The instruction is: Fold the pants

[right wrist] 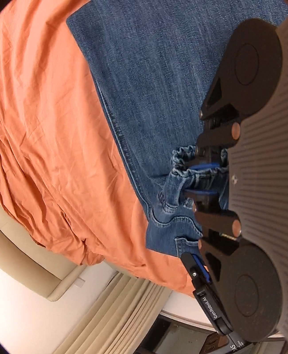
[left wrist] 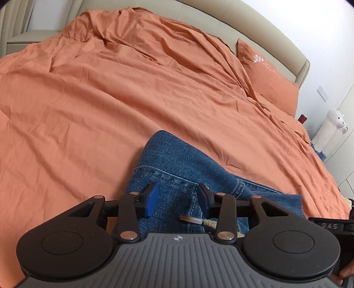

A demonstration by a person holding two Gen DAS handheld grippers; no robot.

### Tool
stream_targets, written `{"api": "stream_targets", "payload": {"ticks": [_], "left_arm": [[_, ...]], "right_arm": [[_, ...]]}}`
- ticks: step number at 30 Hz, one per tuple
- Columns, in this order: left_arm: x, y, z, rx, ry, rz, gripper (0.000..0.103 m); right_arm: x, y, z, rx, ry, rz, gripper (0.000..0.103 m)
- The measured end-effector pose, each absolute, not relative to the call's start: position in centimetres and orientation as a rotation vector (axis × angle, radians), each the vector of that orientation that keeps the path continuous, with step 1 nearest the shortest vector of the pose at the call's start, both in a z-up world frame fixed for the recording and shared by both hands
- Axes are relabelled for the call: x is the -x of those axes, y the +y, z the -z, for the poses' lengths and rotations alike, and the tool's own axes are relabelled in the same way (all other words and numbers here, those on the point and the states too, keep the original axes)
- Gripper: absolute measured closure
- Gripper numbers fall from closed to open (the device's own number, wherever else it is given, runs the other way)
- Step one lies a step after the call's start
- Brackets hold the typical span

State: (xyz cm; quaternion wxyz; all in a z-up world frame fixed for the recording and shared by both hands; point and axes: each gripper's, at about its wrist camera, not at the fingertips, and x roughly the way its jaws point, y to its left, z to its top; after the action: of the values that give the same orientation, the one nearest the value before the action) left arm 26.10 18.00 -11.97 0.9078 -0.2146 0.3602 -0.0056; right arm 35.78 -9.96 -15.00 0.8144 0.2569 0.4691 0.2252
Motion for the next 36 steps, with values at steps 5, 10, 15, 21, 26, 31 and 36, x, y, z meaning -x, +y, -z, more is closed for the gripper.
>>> {"api": "stream_targets", "payload": {"ticks": [5,10,15,21,26,31,36], "left_arm": [[-26.1,18.4,12.0,0.467,0.744,0.021,0.056],[-26.2,18.8,12.1,0.488,0.742,0.026,0.056],[-25.3,19.7,11.1,0.558,0.633,0.059,0.056],[-22.9,23.4,9.1,0.703,0.469,0.033,0.056],[-22.2,23.5,8.4,0.728,0.450,0.088,0.056],[-22.7,20.1,7.9,0.608,0.508,0.168,0.056],[-23.2,14.8,8.3,0.421,0.581,0.247,0.056]], "right_arm": [[-36.1,-10.4,16.1,-0.582,1.018,-0.511,0.068],[-36.7,-10.9,19.2,-0.782,1.089,-0.531,0.067],[-36.4,-9.8,16.0,-0.704,1.059,-0.553,0.090],[-36.3,-7.3,4.4,-0.518,0.914,-0.623,0.091],[-36.0,-8.0,-3.8,-0.374,0.868,-0.580,0.091],[-35.8,-12.7,-5.5,-0.327,0.863,-0.450,0.091],[-36.1,-18.8,-1.0,-0.347,0.917,-0.306,0.091]]}}
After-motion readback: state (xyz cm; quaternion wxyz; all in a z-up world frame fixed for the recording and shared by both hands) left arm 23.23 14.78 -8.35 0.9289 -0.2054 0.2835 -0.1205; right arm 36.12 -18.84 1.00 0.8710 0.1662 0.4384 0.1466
